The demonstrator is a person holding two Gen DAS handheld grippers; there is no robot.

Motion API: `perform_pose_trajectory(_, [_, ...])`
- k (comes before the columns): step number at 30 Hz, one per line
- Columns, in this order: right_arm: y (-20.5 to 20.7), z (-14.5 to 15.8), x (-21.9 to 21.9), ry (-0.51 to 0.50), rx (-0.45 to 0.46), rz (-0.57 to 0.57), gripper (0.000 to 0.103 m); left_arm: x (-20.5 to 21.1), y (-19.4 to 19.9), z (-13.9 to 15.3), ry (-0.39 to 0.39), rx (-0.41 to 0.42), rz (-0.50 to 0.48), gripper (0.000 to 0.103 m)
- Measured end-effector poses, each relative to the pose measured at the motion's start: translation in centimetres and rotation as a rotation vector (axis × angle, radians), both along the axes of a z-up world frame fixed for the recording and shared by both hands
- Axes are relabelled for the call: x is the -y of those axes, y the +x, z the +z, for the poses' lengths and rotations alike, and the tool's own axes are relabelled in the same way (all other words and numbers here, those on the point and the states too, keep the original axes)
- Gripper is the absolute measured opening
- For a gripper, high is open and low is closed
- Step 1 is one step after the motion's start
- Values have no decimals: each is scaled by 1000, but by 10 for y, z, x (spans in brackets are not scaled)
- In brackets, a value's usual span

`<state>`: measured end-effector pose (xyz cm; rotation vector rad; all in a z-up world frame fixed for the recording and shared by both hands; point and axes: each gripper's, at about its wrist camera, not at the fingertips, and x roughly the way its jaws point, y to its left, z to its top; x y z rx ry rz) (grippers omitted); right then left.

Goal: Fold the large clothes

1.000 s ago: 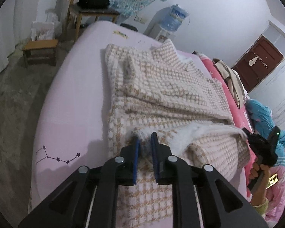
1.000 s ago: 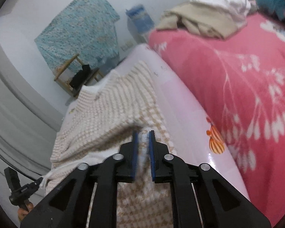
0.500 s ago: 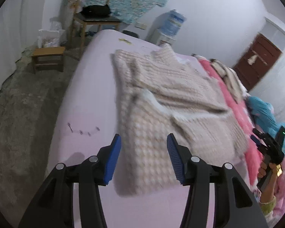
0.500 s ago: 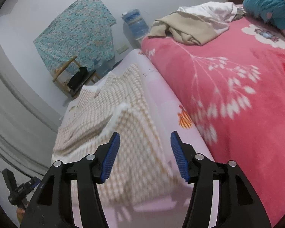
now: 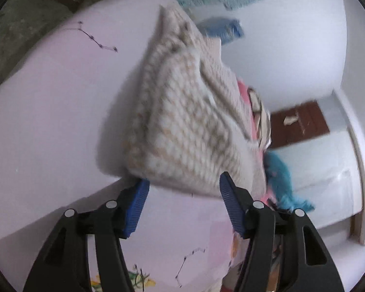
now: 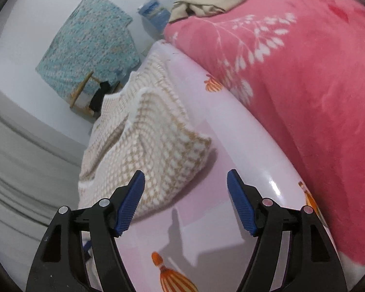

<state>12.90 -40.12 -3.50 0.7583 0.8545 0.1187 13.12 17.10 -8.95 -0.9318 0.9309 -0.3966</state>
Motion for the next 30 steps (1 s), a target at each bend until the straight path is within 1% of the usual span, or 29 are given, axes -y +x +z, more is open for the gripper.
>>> perform_pose_trajectory(4, [11,-11,5,63,18,-41,63,3,6,2,23,6,23,58])
perform_pose_trajectory(5, [15,-11,3,54,24,-55,60,4,6,2,26,6,35,58])
perform_pose_trajectory(11, [35,-7,-13,-20,32,-76,59,4,11,1,55,5,139,53])
perform_pose_trajectory(13, [40,-6,-21,-59,30,-78,57,8,15,2,102,6,163,45])
perform_pose_trajectory(14, [42,-5,-24,-84,27,-82,51,9,17,2,128,7,169,42])
perform_pose_trajectory(15, [42,-5,-26,-105,24,-86,44,11,19,4,175,7,172,35])
perform_pose_trajectory(16, [44,-4,-28,-134,22,-87,41,14,20,5,222,10,164,29])
perform_pose_trajectory(17, [45,-4,-30,-154,23,-84,35,15,21,7,261,13,154,27])
perform_pose_trajectory(18, [46,-2,-34,-184,28,-76,27,20,23,10,325,19,134,22])
perform_pose_trajectory(19, [46,3,-38,-207,45,-59,23,23,22,14,380,37,113,18])
perform_pose_trajectory(20, [43,11,-42,-227,80,-43,17,20,18,17,413,54,106,17])
perform_pose_trajectory(21, [40,18,-44,-242,102,-36,13,24,14,25,461,91,106,16])
perform_pose_trajectory(22, [36,27,-47,-266,131,-29,12,27,9,35,498,134,109,15])
perform_pose_trajectory(23, [30,38,-49,-282,163,-23,11,28,6,41,517,157,112,14])
perform_pose_trajectory(25, [24,53,-51,-272,200,-9,10,33,-3,59,573,222,114,14])
perform_pose_trajectory(26, [18,62,-51,-272,223,1,10,35,-4,65,585,240,115,14])
perform_pose_trajectory(28, [9,72,-53,-270,245,20,10,34,-11,81,612,278,123,13])
perform_pose_trajectory(30, [-5,82,-56,-276,263,42,9,26,-20,92,607,294,122,13])
